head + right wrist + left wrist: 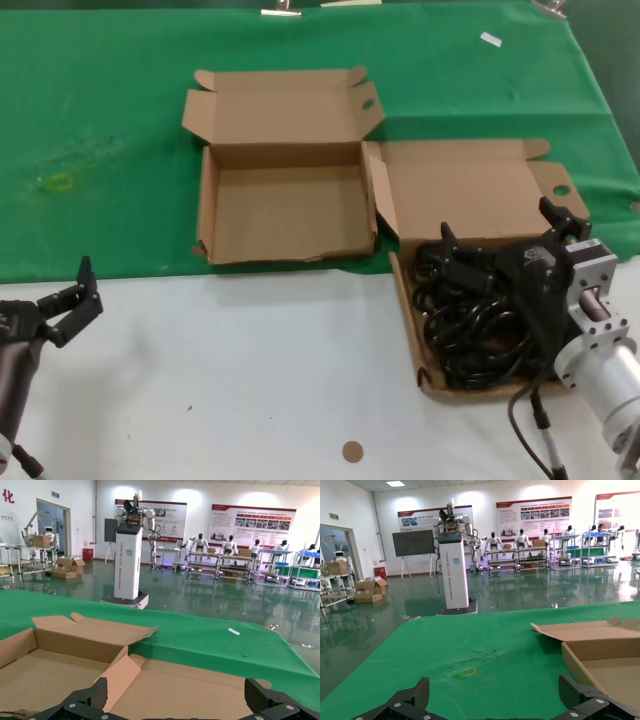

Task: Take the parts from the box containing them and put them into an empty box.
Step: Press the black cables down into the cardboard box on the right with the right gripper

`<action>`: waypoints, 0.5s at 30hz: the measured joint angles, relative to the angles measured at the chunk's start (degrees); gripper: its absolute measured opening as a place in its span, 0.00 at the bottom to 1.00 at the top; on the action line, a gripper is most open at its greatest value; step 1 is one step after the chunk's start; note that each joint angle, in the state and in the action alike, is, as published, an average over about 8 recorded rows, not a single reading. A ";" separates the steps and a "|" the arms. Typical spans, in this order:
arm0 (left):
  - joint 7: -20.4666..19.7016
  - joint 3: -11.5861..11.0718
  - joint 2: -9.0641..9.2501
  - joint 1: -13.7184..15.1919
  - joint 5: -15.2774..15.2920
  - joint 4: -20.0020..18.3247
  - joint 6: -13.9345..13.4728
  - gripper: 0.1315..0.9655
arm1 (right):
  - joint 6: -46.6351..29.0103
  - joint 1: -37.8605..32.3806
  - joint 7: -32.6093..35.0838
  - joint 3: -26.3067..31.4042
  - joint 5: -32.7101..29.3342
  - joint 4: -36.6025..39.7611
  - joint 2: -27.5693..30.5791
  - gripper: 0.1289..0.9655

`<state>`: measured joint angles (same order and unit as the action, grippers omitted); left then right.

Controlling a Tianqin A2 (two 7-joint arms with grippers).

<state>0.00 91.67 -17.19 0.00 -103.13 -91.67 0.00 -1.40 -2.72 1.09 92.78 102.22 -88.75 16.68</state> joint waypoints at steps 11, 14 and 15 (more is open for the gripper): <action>0.00 0.00 0.00 0.00 0.00 0.00 0.00 0.82 | 4.87 0.22 0.56 5.07 3.68 -1.05 4.19 1.00; 0.00 0.00 0.00 0.00 0.00 0.00 0.00 0.75 | 7.31 0.15 1.68 7.98 6.75 -1.76 7.33 1.00; 0.00 0.00 0.00 0.00 0.00 0.00 0.00 0.72 | 8.13 0.07 2.14 9.03 7.97 -2.05 8.59 1.00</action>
<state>0.00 91.67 -17.19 0.00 -103.13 -91.67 0.00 6.73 -2.65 3.22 101.81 110.20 -90.80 25.27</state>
